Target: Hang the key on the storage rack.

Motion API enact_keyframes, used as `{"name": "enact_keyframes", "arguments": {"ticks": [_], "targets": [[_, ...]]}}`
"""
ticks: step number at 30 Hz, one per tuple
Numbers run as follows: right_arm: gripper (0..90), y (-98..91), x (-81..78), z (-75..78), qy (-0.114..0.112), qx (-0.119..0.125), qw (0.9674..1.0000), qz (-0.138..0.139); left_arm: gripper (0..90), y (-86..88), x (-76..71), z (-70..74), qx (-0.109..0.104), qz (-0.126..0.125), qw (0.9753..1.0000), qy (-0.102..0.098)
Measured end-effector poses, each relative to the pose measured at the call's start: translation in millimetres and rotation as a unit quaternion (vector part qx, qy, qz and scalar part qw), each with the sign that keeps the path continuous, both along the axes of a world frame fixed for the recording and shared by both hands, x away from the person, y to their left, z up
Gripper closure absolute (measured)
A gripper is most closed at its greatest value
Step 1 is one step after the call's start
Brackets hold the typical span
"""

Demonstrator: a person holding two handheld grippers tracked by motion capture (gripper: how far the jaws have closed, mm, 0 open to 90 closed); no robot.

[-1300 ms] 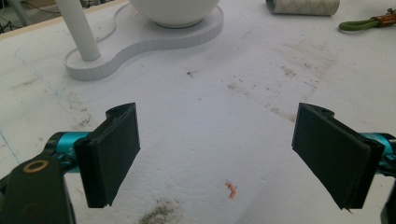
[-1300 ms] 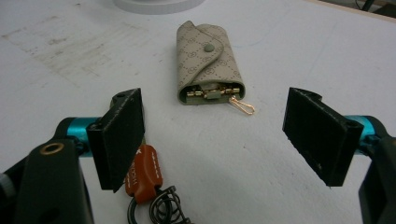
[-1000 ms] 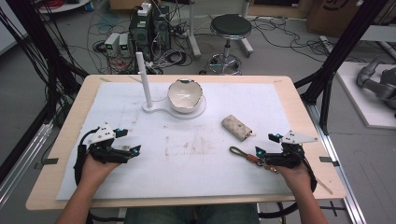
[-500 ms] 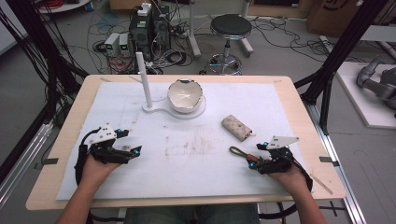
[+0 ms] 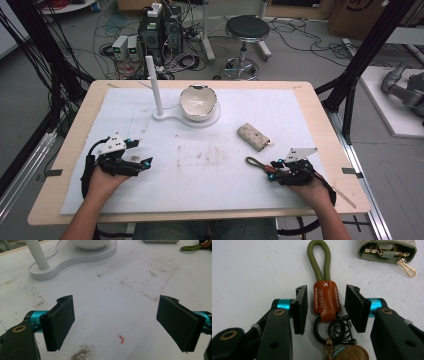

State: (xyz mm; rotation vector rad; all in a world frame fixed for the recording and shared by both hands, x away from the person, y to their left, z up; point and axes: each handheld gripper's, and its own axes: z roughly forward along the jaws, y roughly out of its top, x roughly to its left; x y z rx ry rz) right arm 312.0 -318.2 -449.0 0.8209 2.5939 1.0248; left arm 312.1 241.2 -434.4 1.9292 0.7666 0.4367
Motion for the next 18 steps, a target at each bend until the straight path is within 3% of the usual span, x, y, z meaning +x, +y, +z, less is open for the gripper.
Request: {"name": "enact_keyframes", "arguments": {"ticks": [4, 11, 18], "targets": [[67.5, -0.3, -1.5, 0.6, 0.002, -0.001, 1.0, 0.005, 15.1, -0.1, 0.1, -0.1, 0.002, -0.001, 1.0, 0.0], [72.4, 0.8, -2.8, 2.4, -0.002, -0.007, 1.0, 0.005, 15.1, -0.5, -0.1, -0.1, 0.004, -0.003, 1.0, 0.0], [73.3, 6.3, -3.3, 10.6, -0.014, 0.019, 0.9997, 0.011, 15.1, 0.4, -0.6, 0.3, 0.001, -0.002, 1.0, -0.001]]}}
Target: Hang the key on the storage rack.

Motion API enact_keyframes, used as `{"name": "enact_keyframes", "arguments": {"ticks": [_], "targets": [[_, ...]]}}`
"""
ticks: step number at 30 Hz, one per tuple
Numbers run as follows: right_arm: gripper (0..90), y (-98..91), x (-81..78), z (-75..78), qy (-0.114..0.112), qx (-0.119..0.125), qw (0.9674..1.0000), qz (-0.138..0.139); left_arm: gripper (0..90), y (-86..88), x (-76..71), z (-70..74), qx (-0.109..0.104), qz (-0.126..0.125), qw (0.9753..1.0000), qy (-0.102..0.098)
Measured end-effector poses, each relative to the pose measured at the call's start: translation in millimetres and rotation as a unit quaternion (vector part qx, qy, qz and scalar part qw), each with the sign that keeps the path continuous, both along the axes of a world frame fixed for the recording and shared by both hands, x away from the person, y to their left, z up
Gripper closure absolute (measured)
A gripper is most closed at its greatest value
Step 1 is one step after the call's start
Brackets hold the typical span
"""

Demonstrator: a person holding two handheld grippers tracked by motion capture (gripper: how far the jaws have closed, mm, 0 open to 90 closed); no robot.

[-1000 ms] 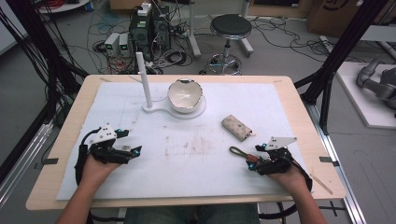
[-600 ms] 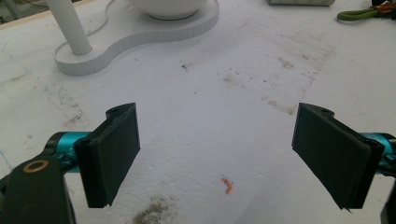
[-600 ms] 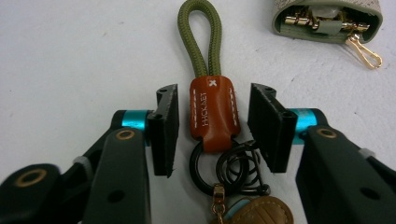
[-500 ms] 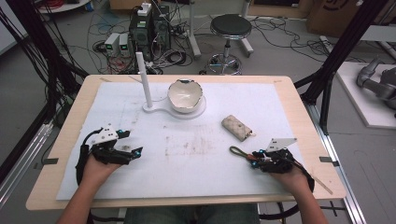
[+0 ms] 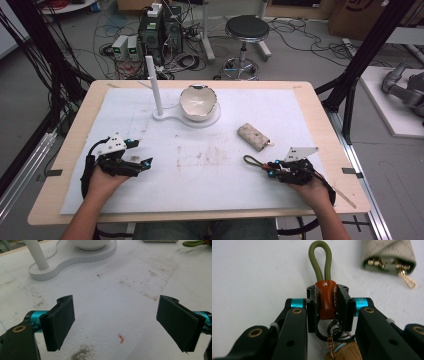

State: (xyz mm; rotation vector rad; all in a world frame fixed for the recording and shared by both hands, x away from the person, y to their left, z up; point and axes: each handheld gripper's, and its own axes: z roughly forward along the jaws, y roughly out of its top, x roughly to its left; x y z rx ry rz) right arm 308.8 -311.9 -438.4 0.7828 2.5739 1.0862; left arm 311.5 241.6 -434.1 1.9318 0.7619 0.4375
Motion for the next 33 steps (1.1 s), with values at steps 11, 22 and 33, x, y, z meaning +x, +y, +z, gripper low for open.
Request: {"name": "enact_keyframes", "arguments": {"ticks": [11, 22, 33], "targets": [[73.2, 24.7, 2.8, 39.7, -0.022, 0.048, 0.9986, 0.002, 15.2, 4.8, -4.4, 0.5, -0.002, 0.006, 1.0, 0.001], [73.2, 58.4, 18.3, 77.9, -0.052, 0.066, 0.9964, 0.012, 15.5, 16.4, -14.2, 3.0, -0.007, 0.021, 0.9997, -0.004], [73.2, 95.1, 47.8, 101.4, -0.064, 0.063, 0.9956, 0.027, 15.5, 27.1, -22.2, 4.0, -0.008, 0.033, 0.9994, -0.005]]}}
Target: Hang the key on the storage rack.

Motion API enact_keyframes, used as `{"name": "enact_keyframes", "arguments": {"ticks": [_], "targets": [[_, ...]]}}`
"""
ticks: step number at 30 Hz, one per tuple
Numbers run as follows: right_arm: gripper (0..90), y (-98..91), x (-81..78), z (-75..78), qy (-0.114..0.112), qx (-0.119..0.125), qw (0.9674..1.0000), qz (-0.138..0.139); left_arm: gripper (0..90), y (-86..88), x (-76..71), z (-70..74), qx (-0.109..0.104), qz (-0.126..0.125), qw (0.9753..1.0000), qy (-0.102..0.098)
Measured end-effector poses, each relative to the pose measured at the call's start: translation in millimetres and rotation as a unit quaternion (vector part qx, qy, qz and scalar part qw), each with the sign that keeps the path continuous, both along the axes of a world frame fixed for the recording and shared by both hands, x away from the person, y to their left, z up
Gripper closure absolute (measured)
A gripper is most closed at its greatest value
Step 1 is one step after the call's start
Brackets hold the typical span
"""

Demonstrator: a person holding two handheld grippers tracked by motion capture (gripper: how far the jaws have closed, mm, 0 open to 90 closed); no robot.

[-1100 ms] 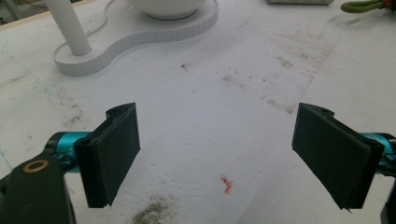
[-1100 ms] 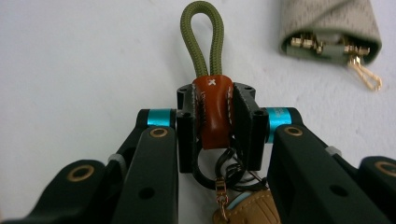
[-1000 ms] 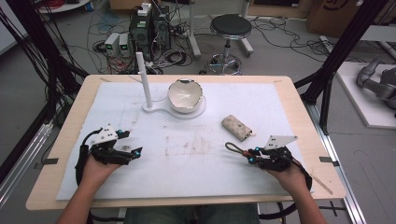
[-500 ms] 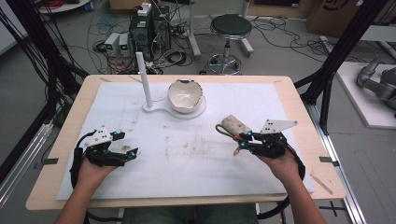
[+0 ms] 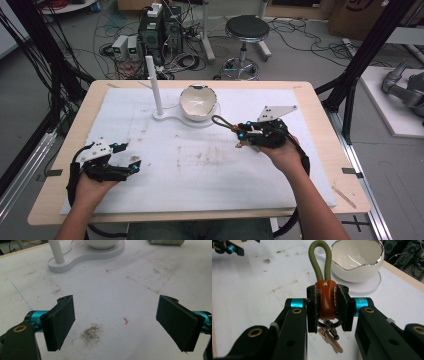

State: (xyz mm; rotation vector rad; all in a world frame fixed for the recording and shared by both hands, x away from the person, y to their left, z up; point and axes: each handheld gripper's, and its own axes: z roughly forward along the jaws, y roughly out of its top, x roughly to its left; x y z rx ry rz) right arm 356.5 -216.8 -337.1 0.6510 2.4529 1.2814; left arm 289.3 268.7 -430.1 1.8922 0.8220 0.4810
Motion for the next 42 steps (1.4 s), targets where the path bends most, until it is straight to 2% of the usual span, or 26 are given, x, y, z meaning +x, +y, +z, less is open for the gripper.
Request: {"name": "enact_keyframes", "arguments": {"ticks": [6, 10, 11, 14, 23, 32, 36, 42], "targets": [[73.1, 20.2, 15.6, 8.9, 0.004, -0.004, 1.0, 0.006, 15.5, 4.4, -2.2, -0.1, 0.002, 0.006, 1.0, 0.0], [73.1, 32.3, 24.4, 15.2, -0.004, -0.008, 0.9999, 0.012, 15.5, 7.3, -3.4, 0.1, 0.001, 0.008, 1.0, 0.0], [73.1, 35.3, 25.6, 16.7, 0.001, -0.007, 0.9999, 0.012, 15.5, 7.8, -3.8, 0.1, 0.001, 0.01, 1.0, 0.0], [73.1, 43.0, 30.8, 20.5, -0.008, -0.008, 0.9998, 0.015, 15.5, 9.4, -4.7, 0.2, 0.001, 0.011, 0.9999, 0.0], [73.1, 70.1, 41.3, 30.2, -0.011, -0.01, 0.9995, 0.027, 15.7, 13.6, -8.2, 0.2, -0.001, 0.017, 0.9999, 0.0], [73.1, 92.9, 51.7, 42.3, -0.028, -0.005, 0.9988, 0.039, 15.7, 16.9, -11.6, 0.4, -0.001, 0.018, 0.9998, -0.002], [73.1, 107.3, 57.8, 47.8, -0.029, -0.003, 0.9986, 0.045, 15.7, 18.8, -13.2, -0.1, -0.002, 0.022, 0.9998, 0.0], [73.1, 133.3, 70.9, 58.2, -0.044, -0.003, 0.9974, 0.057, 15.7, 21.2, -15.3, -0.8, -0.001, 0.025, 0.9997, 0.001]]}}
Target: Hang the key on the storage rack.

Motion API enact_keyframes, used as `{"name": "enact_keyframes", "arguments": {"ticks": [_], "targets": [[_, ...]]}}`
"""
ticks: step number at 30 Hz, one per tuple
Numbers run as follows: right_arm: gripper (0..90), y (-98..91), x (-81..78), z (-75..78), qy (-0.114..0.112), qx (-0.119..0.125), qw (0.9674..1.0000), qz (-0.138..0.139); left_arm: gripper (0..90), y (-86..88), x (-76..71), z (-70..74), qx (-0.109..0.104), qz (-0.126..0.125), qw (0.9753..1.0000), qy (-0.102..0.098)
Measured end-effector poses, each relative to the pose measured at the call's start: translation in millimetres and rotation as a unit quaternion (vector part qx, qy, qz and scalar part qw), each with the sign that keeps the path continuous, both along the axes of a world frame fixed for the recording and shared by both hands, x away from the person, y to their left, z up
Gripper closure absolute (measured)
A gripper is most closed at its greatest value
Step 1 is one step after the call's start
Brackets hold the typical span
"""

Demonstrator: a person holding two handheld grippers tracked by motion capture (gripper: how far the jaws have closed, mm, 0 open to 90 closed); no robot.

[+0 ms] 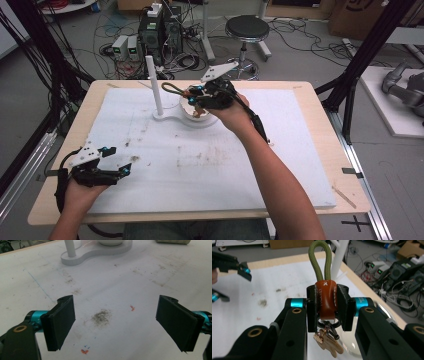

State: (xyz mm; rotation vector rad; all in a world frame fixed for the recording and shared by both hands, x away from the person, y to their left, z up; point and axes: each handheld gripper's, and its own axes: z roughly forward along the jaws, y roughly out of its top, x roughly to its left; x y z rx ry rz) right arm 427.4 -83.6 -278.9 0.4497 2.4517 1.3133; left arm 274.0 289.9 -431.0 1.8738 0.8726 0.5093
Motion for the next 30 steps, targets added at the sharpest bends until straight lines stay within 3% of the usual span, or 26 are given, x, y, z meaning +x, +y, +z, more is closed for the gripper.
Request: {"name": "enact_keyframes", "arguments": {"ticks": [4, 10, 14, 19, 30], "targets": [[73.1, 19.9, 9.5, 6.2, -0.014, -0.003, 0.9999, -0.002, 15.7, 1.1, -1.6, -1.0, 0.001, 0.001, 1.0, 0.001], [73.1, 53.9, 26.6, 7.9, -0.009, -0.023, 0.9997, -0.008, 16.2, 2.9, -4.5, -0.6, 0.002, 0.004, 1.0, 0.0], [73.1, 66.5, 28.7, 5.8, -0.012, -0.035, 0.9993, -0.005, 16.2, 4.5, -5.1, -0.6, 0.002, 0.004, 1.0, 0.001], [73.0, 70.6, 29.8, 4.5, -0.017, -0.036, 0.9992, -0.006, 16.2, 5.9, -5.5, -1.0, 0.001, 0.005, 1.0, 0.001], [72.2, 71.4, 36.0, 0.8, -0.024, -0.063, 0.9974, -0.025, 16.2, 5.1, -5.5, -1.0, 0.001, 0.005, 1.0, 0.001]]}}
